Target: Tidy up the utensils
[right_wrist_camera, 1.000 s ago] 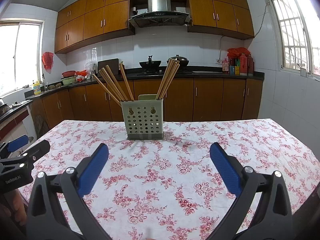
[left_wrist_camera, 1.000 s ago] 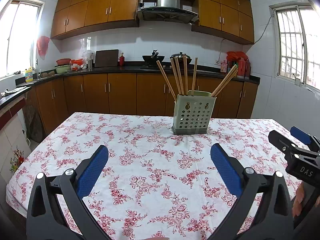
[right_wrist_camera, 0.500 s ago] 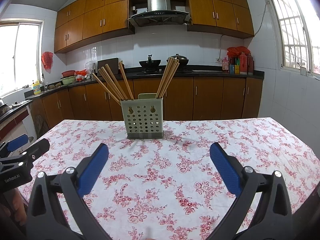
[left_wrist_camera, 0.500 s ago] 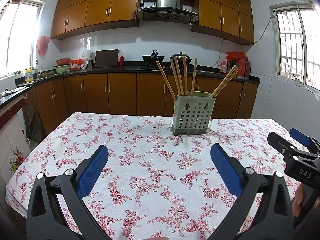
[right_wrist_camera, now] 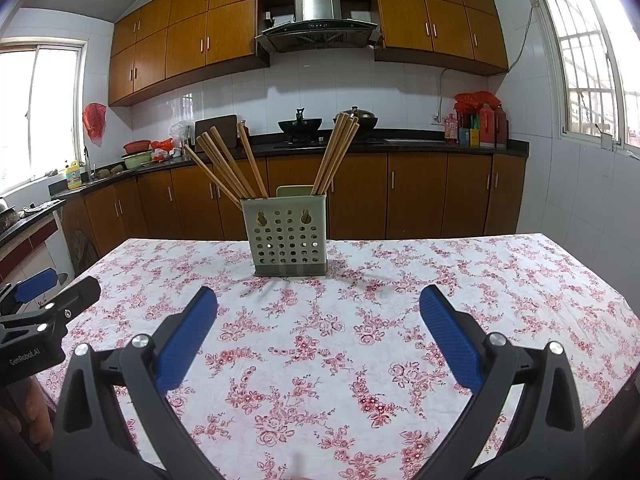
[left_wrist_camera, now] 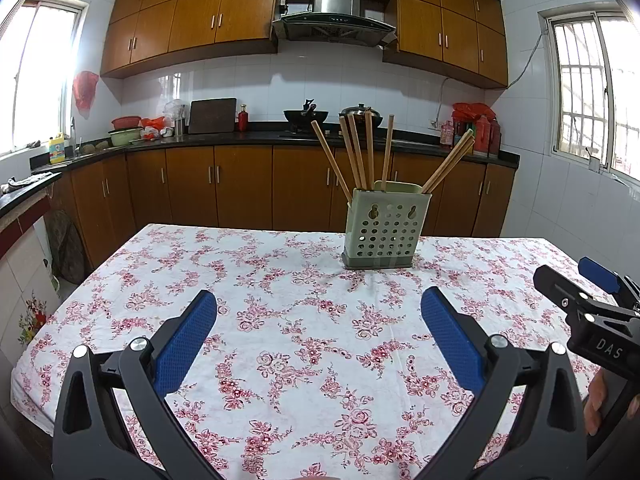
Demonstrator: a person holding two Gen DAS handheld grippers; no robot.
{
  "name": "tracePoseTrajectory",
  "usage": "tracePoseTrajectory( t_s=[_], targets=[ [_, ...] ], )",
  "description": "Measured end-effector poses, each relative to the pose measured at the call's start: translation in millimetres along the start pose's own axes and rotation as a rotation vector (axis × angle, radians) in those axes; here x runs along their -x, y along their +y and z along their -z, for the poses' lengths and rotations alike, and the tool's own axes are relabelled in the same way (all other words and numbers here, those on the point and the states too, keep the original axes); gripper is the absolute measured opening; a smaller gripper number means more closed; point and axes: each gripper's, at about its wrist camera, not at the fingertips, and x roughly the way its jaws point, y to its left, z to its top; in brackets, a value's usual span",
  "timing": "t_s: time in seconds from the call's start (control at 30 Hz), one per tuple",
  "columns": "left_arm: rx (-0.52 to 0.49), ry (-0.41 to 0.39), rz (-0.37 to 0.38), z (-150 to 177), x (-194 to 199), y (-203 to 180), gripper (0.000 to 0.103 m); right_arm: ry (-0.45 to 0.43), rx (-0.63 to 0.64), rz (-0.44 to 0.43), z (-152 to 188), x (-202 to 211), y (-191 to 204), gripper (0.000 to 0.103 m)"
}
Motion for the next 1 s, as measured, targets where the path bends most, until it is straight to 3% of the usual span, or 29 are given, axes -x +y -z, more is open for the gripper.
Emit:
tracePoseTrajectory(
  t_s=[1.0],
  targets=[
    [0.012, 0.008, -0.007, 1.9, -2.6, 0.9, 0.101, 0.002, -0.003, 0.000, -0.9, 0.4, 0.2, 0.099]
  ],
)
